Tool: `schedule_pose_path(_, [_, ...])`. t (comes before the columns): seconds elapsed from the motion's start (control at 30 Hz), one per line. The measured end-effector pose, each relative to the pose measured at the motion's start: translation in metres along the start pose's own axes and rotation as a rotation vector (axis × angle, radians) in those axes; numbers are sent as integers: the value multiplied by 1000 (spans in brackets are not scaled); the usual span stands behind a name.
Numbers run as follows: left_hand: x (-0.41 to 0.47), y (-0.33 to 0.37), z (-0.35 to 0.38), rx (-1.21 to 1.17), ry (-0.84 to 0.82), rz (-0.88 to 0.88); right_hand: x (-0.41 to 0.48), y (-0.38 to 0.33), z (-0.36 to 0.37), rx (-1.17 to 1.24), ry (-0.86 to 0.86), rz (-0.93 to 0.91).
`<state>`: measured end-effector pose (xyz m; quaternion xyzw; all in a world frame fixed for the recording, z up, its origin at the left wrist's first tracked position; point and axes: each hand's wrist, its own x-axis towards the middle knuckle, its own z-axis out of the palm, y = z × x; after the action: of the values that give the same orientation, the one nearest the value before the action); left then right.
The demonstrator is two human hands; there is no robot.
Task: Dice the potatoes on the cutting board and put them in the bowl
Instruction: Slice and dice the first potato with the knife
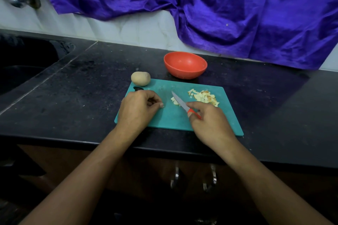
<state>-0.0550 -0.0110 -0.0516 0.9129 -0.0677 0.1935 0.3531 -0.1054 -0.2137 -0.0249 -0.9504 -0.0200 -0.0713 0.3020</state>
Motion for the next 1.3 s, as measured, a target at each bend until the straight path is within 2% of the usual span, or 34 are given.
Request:
schedule_pose_path(0.1, [1,-4,1,-87,26,-3,-2,0,-4,37,42,-4])
schedule_pose_path(0.27, [2,-9,2,-135,135,19,-20,-19,6,-184,6,-216])
schedule_pose_path(0.4, [3,-10,3,-112,155,26,-22,-27,18,-335,-17,-332])
schedule_pose_path(0.47, [3,-11,3,-110,150,33,-17,-23,14,-370,-15,-293])
schedule_pose_path(0.6, [3,-12,5,-119,142,33,-4,1,-7,-395,23,-74])
schedule_pose_path(0.67, [3,-12,5,-114,139,36,2,13,-15,-388,49,10])
schedule_pose_path(0.77, [4,-11,6,-111,137,38,5,21,-17,-312,51,38])
schedule_pose_path(1.0, [3,-10,2,-135,121,35,20,7,5,-126,90,-109])
schedule_pose_path(1.1, [7,-10,-2,-176,106,30,23,11,11,-95,113,-107])
schedule_pose_path(1.3, [40,-17,-9,-22,223,86,19,16,17,-25,204,-153])
